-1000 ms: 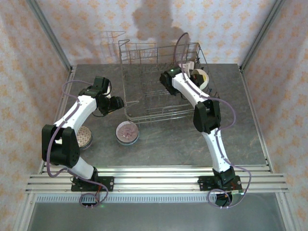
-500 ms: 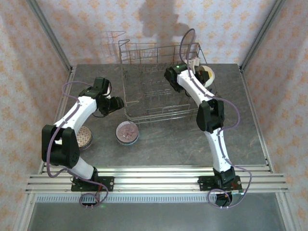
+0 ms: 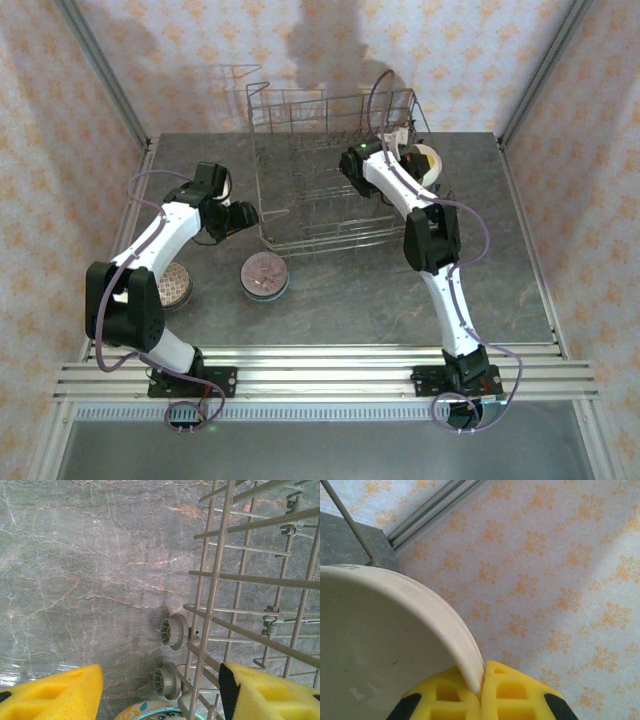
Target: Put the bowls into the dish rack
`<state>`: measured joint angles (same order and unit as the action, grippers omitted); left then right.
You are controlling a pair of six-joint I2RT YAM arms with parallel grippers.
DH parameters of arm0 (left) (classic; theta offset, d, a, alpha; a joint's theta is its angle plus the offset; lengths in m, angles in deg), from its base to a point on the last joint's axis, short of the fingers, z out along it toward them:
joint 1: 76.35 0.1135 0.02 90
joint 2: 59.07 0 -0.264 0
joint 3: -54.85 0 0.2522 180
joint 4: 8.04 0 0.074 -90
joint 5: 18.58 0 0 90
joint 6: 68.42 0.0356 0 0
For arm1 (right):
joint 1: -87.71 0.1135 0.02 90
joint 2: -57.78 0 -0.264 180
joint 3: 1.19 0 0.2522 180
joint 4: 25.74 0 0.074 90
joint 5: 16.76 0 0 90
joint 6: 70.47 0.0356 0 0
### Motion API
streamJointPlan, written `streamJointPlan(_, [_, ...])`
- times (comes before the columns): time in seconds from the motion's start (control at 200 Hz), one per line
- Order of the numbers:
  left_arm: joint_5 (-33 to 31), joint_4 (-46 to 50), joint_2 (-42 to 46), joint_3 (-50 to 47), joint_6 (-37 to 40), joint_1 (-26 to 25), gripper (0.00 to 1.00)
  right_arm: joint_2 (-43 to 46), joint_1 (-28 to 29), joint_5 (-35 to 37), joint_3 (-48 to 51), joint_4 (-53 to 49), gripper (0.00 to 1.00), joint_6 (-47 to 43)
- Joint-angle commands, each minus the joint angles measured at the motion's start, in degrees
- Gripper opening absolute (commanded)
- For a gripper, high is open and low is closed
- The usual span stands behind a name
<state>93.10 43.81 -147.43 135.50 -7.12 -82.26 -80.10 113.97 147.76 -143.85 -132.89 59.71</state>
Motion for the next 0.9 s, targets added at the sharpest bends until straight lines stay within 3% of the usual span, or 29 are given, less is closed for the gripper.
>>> streamJointPlan(0.0, [2.3,-1.9,1.5,-0.4,-0.7,-1.2,0.64,-0.5,-0.2,1.3,1.7,-8.4,0.02,3.0])
streamJointPlan(0.375, [2.4,-2.0,1.3,0.2,-0.6,-1.2,0.64,-1.7,1.7,-0.7,0.5,-8.4,0.18,1.3])
streamJointPlan(0.54, [2.5,-2.4,1.3,-0.1,-0.9,-1.2,0.64,-2.4,1.7,-3.5,-0.7,-8.3,0.19,-0.5])
streamJointPlan(0.586, [2.6,-2.6,1.3,-0.1,-1.1,-1.2,0.64,-2.7,1.6,-4.1,-1.1,-8.1,0.30,-1.0])
streamJointPlan(0.691, [2.8,-2.8,1.3,-0.1,-1.3,-1.3,0.64,-2.9,1.6,-5.0,-1.1,-5.8,0.38,-4.2])
streamJointPlan(0.896, [2.6,-3.5,1.3,-0.3,-1.9,-1.3,0.64,-2.8,1.5,-7.6,-0.1,-0.7,0.43,-9.3])
